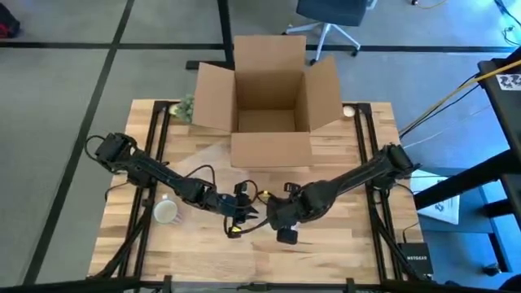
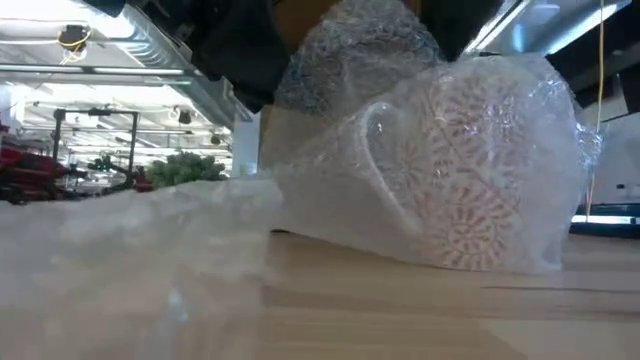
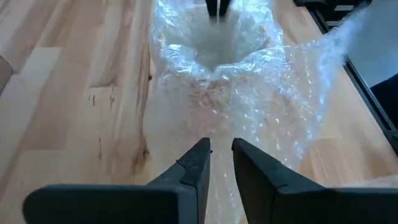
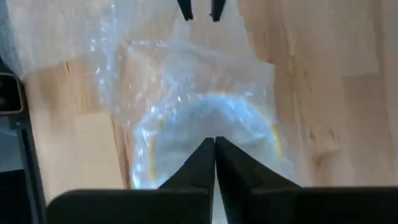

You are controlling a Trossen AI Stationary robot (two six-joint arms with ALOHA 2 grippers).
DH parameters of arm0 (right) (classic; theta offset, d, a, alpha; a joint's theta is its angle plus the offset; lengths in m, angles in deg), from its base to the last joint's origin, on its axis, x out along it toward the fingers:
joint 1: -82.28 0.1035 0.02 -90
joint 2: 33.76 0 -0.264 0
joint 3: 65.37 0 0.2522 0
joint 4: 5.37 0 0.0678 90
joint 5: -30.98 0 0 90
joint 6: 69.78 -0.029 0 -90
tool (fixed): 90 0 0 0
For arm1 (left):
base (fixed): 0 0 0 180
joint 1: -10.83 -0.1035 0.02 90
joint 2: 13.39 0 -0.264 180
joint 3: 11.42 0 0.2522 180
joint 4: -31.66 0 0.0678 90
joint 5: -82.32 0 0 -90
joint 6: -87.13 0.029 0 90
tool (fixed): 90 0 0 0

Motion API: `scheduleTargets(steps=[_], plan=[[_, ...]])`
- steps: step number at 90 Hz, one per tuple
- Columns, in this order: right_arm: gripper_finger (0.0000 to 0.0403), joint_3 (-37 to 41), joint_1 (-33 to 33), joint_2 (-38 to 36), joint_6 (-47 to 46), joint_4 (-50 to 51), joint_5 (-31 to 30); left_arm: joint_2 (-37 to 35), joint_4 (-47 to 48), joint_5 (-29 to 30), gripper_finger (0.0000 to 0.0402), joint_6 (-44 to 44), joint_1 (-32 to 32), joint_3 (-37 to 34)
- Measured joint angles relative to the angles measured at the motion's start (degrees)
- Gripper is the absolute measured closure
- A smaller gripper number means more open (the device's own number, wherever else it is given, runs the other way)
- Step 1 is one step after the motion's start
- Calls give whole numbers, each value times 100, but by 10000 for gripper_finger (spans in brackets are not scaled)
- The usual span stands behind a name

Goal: Wrap mug
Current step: Wrap the orange mug with the bubble wrap

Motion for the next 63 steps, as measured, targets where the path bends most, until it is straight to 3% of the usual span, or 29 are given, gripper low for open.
scheduleTargets(steps=[13, 22, 45, 63], plan=[[403, 141, 321, -184, -755, 1114, -301, 0, -3, 0, 348, -3, 0, 0], [403, 400, 446, -192, -1036, 1302, -469, 0, -8, 0, 348, -2, 0, 0], [403, 869, 426, -162, -744, -29, -904, 2, -25, 0, 348, -4, -2, 0], [403, 893, 371, -86, -405, -783, -802, 7, -315, -2, 348, -4, -2, 0]])
